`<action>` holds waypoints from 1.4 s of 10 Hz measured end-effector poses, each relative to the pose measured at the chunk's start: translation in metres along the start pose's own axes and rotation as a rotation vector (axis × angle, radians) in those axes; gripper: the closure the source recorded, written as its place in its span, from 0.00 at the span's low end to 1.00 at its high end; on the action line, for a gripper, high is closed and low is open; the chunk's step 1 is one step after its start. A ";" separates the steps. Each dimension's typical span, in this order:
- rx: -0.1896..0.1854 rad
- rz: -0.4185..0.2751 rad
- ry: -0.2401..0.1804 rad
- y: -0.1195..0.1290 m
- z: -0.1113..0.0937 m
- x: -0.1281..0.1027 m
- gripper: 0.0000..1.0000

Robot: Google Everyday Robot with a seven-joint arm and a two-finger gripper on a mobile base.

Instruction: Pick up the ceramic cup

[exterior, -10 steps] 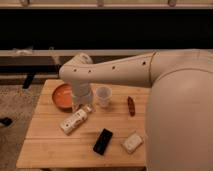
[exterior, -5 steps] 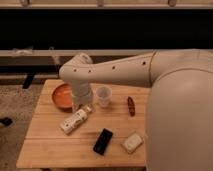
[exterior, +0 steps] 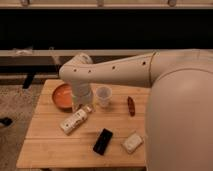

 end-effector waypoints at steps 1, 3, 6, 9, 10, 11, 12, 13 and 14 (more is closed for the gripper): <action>0.005 0.001 -0.003 -0.001 0.001 -0.001 0.35; 0.016 0.035 -0.029 -0.014 0.001 -0.018 0.35; 0.019 0.091 -0.068 -0.048 0.003 -0.076 0.35; 0.026 0.151 -0.101 -0.087 0.002 -0.137 0.35; 0.029 0.175 -0.111 -0.100 0.003 -0.154 0.35; 0.030 0.192 -0.116 -0.108 0.005 -0.163 0.35; 0.026 0.216 -0.116 -0.120 0.007 -0.169 0.35; 0.017 0.232 -0.110 -0.132 0.009 -0.170 0.35; 0.008 0.239 -0.110 -0.137 0.010 -0.169 0.35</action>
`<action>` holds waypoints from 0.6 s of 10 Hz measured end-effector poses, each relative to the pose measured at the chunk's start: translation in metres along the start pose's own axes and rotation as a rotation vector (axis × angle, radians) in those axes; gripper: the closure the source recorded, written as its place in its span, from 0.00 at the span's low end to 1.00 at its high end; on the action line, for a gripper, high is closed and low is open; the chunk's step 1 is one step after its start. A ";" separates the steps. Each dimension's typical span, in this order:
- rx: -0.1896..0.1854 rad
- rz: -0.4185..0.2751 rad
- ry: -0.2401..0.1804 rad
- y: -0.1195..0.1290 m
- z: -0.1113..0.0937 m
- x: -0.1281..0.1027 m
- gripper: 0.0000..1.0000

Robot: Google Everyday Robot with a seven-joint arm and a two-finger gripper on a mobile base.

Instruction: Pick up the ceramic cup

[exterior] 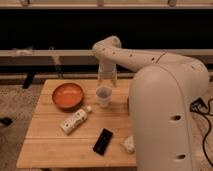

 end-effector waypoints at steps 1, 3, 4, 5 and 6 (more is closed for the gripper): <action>-0.015 0.007 0.007 -0.007 0.002 0.007 0.35; -0.035 0.018 0.026 -0.013 0.006 0.027 0.35; -0.038 0.027 0.037 -0.017 0.014 0.033 0.35; -0.039 0.040 0.055 -0.021 0.030 0.036 0.35; -0.040 0.045 0.064 -0.021 0.038 0.038 0.35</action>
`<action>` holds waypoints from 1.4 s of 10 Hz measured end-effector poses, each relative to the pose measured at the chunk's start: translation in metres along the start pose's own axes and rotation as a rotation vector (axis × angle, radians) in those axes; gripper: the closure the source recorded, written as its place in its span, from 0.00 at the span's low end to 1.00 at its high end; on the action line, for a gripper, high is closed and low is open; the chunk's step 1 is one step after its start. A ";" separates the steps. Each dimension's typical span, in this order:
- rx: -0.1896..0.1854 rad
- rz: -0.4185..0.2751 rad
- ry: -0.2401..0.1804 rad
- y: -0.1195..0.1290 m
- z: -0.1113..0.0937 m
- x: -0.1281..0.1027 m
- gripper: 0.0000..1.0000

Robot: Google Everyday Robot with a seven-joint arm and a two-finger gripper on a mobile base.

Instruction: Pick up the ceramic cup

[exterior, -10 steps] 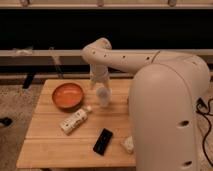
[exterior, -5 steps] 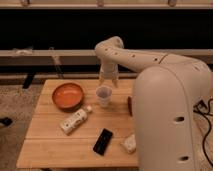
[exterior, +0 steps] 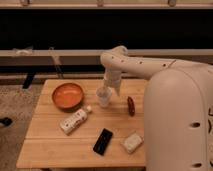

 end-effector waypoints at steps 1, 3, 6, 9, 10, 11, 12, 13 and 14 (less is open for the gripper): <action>0.001 0.008 0.012 -0.002 0.009 0.001 0.35; 0.006 0.034 0.033 -0.009 0.031 0.000 0.35; 0.007 0.050 0.052 -0.008 0.041 0.003 0.58; -0.057 0.058 0.049 -0.009 0.029 0.009 0.89; -0.082 0.060 0.037 -0.009 0.019 0.008 0.96; -0.104 0.059 0.023 -0.009 0.007 0.008 0.99; -0.127 0.054 0.006 -0.008 -0.007 0.007 1.00; -0.153 0.041 -0.018 -0.005 -0.026 0.005 1.00; -0.173 0.023 -0.039 0.000 -0.043 0.003 1.00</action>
